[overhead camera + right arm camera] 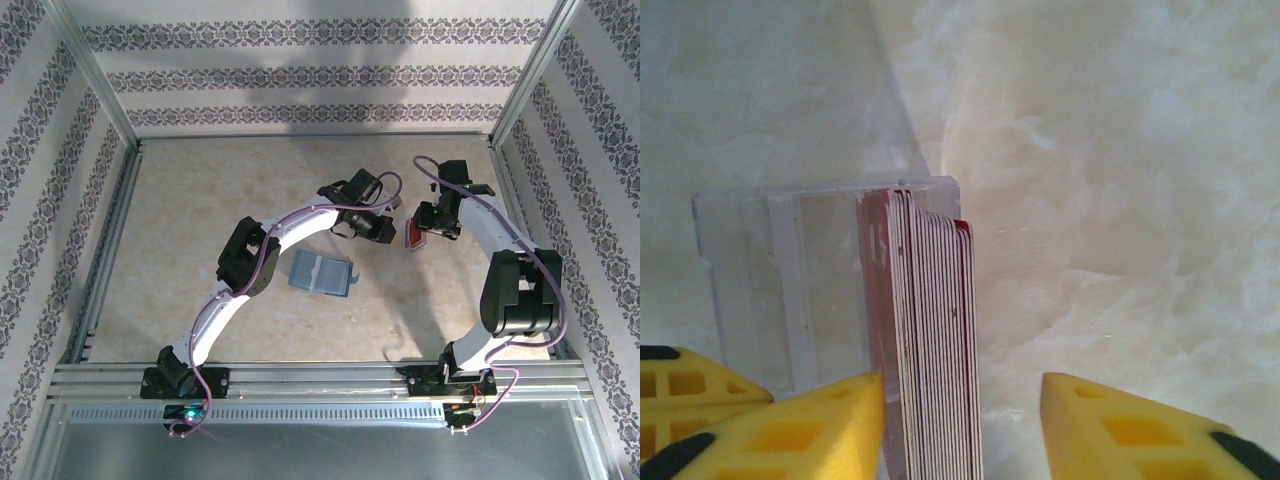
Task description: Put the credit cards into the card holder
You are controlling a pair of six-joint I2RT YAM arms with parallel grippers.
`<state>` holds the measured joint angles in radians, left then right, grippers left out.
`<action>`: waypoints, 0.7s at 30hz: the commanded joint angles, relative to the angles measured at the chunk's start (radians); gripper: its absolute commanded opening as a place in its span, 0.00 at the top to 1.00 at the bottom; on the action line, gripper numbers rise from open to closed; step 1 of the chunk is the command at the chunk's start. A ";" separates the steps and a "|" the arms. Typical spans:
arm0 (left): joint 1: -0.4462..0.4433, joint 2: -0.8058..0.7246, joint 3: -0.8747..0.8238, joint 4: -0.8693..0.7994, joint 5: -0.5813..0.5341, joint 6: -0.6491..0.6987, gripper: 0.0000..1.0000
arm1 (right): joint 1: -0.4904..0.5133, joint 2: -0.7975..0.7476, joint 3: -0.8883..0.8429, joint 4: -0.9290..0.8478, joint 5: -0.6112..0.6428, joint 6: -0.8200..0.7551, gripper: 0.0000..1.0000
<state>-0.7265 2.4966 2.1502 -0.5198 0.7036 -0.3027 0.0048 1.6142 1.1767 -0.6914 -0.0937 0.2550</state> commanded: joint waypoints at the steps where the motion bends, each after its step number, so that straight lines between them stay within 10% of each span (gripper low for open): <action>1: -0.017 0.022 -0.040 -0.063 -0.057 0.025 1.00 | 0.016 0.001 -0.002 -0.020 0.002 -0.011 0.49; 21: -0.021 0.028 -0.038 -0.062 -0.058 0.025 1.00 | 0.025 -0.013 -0.009 -0.068 0.075 -0.012 0.56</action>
<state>-0.7273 2.4966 2.1502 -0.5201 0.7036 -0.2962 0.0242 1.6325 1.1732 -0.7212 -0.0631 0.2543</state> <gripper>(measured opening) 0.049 0.452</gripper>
